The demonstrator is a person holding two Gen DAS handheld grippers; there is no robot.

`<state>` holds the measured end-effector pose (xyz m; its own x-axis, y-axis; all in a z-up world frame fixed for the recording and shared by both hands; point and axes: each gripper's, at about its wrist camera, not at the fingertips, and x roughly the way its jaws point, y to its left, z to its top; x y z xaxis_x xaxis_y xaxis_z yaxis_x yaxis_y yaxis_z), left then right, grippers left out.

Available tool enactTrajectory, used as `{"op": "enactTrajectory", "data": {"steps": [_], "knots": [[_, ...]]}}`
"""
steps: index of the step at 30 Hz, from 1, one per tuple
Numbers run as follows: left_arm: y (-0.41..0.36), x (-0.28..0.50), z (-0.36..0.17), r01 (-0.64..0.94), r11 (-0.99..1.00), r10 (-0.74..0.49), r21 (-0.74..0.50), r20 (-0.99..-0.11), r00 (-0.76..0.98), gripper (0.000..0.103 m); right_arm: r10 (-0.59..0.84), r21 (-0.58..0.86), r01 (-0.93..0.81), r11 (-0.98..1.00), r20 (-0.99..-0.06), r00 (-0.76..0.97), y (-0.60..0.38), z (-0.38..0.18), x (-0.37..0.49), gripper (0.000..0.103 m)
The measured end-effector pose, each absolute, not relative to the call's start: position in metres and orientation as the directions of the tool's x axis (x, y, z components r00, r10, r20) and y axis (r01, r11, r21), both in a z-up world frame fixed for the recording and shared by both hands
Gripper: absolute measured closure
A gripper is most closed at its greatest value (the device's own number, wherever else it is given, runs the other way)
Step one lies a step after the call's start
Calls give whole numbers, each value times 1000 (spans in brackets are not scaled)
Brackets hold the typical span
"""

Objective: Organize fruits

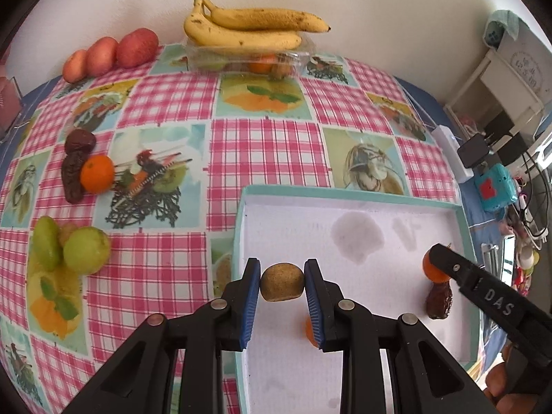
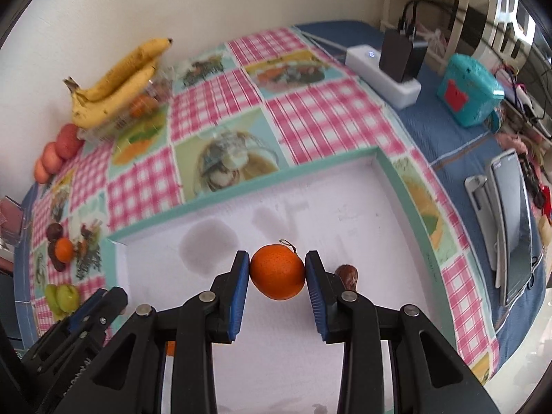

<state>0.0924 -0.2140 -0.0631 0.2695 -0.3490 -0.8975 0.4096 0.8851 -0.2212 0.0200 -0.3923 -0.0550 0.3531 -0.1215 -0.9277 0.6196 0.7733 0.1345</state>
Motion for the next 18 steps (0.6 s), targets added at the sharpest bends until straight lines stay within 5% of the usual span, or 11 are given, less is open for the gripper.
{"op": "enactTrajectory", "data": {"steps": [18], "knots": [[-220,93,-83,414,887,-319,-205,-920,227,75,-118,95,624,775,-949,291,-392,-70,21,68]]}}
